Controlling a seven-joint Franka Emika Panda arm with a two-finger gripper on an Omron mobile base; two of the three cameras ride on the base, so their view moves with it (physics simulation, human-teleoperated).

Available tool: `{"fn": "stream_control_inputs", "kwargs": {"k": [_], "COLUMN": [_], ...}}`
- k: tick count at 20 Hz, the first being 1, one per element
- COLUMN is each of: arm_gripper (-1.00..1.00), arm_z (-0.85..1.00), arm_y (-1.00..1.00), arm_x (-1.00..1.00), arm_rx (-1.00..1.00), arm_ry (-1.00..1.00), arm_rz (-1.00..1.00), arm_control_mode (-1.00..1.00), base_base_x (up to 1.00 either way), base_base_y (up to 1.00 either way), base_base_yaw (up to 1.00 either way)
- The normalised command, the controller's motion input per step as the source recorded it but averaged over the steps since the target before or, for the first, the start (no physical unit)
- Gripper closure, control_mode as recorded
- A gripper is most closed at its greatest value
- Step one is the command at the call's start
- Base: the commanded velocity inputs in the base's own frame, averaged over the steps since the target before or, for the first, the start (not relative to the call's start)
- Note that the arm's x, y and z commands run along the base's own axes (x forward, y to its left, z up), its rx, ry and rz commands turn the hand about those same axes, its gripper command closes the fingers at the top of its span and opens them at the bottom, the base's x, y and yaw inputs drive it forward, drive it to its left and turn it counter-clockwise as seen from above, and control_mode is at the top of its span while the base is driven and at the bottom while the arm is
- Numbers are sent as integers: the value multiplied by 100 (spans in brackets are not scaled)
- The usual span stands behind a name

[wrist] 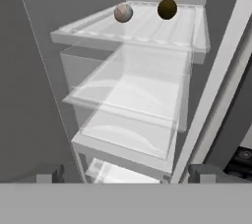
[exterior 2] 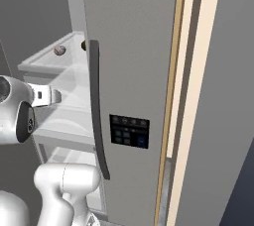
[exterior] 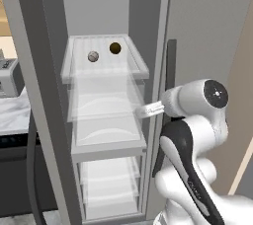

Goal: Pick the egg and butter from the fridge and place them by the bowl for mixing.

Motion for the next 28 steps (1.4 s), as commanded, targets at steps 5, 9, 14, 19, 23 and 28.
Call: {"fn": "stream_control_inputs", "kwargs": {"k": [5, 9, 14, 19, 23, 28], "arm_gripper": [-100, -100, -100, -100, -100, -100], "arm_z": [77, 75, 57, 29, 3, -5], "arm_y": [23, 33, 36, 21, 0, 0], "arm_x": [0, 2, 30, 51, 18, 1], "arm_rx": [0, 0, -3, -2, 0, 0], "arm_ry": [-7, 0, 11, 18, 9, -5], "arm_rz": [18, 3, 0, 0, 0, 0], "arm_control_mode": [-100, -100, -100, -100, -100, -100], "base_base_x": [0, 0, 0, 0, 0, 0], "base_base_y": [0, 0, 0, 0, 0, 0], "base_base_yaw": [0, 0, 0, 0, 0, 0]}}
